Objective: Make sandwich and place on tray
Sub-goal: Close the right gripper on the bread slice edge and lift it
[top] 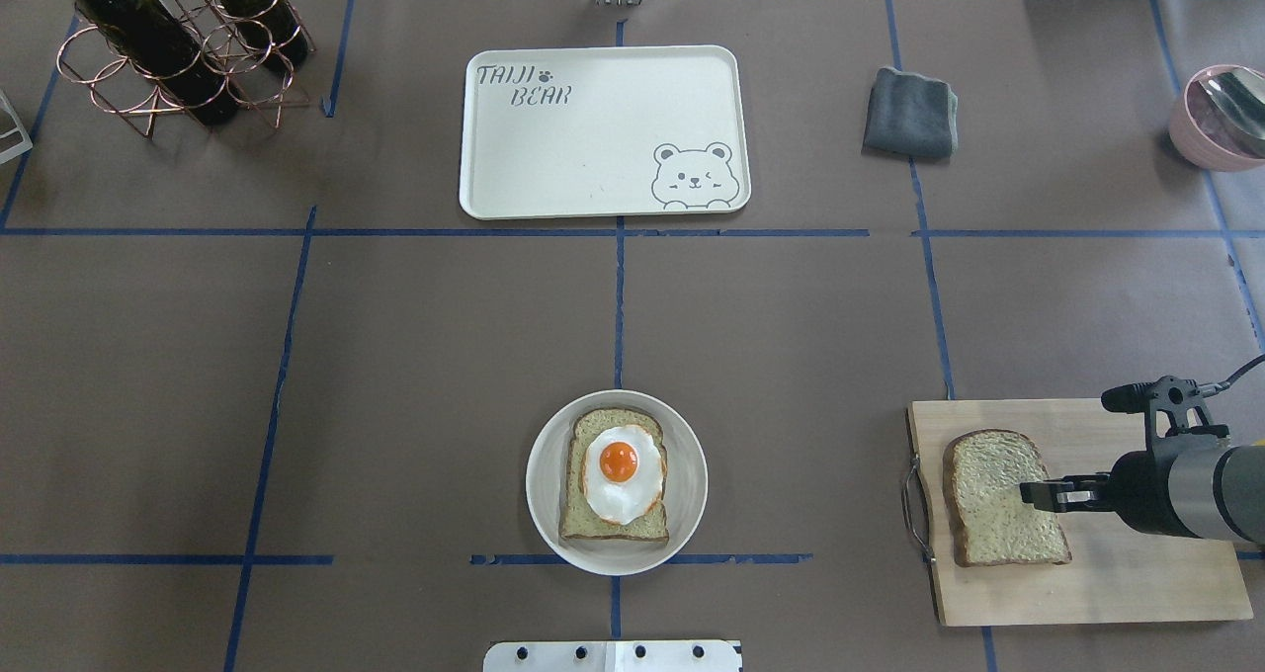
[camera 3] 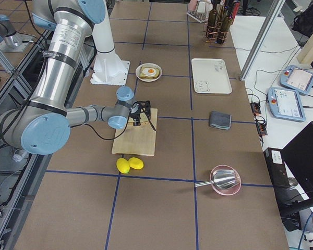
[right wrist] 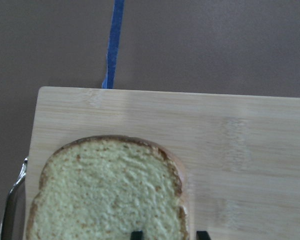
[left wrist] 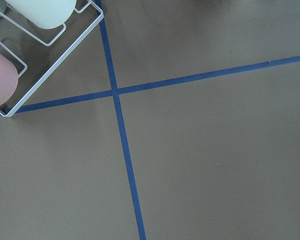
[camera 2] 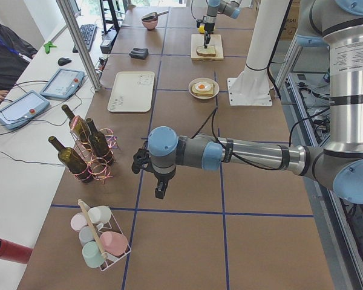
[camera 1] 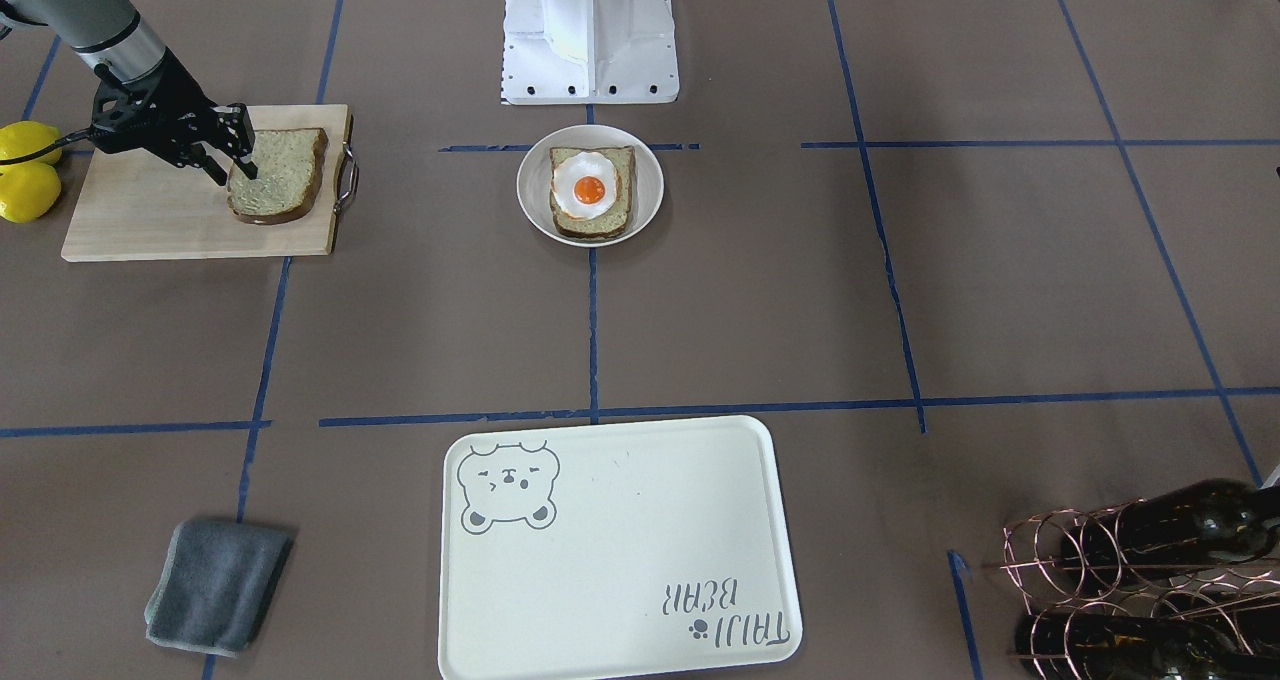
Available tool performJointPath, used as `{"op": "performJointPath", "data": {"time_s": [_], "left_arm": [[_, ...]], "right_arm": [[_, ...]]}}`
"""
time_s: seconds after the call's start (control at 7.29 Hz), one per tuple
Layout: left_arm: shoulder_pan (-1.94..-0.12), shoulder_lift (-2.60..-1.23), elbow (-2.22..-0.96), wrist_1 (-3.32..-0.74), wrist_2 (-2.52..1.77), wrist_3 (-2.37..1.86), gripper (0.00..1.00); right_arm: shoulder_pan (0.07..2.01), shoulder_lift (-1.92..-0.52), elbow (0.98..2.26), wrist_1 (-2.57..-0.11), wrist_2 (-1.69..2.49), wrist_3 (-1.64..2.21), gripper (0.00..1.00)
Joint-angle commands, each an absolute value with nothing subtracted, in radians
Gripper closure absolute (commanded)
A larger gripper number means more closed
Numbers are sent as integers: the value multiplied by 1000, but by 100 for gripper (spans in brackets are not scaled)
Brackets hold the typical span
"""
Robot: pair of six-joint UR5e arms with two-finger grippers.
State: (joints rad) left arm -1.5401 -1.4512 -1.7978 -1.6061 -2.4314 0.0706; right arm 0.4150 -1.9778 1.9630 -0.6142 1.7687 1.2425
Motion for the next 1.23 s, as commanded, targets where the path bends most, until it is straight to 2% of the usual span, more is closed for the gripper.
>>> {"op": "performJointPath", "data": {"time_s": [0.0, 1.1], "left_arm": [[-1542, -1451, -1798, -1606, -2431, 71, 0], [-1540, -1457, -1795, -1606, -2433, 71, 0]], "right_arm": [[416, -1979, 1965, -614, 1769, 1243, 100], [458, -1979, 2023, -607, 1888, 1241, 100]]}}
